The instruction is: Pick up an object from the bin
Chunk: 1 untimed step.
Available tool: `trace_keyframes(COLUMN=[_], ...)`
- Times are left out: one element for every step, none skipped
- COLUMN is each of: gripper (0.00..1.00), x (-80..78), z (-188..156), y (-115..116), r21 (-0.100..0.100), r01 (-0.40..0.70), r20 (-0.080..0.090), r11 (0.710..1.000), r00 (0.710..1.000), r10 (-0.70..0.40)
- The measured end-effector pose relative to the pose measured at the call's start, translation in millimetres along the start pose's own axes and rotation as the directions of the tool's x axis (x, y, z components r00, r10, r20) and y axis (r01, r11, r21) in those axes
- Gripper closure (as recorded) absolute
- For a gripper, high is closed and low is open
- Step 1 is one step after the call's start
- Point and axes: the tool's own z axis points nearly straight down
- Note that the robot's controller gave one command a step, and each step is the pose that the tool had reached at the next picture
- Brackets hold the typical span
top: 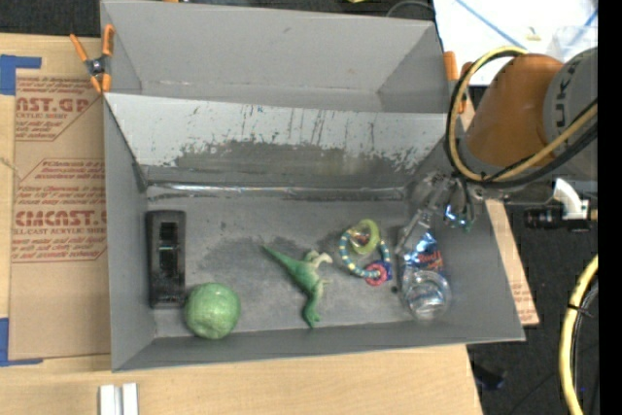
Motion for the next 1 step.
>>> trace_keyframes(gripper=[0.00], x=[12.9], z=[-9.1], y=[-17.3], r21=[-0.001], r01=[-0.027], r20=[0.000], r11=[1.000], r00=[1.000], r10=[0.027])
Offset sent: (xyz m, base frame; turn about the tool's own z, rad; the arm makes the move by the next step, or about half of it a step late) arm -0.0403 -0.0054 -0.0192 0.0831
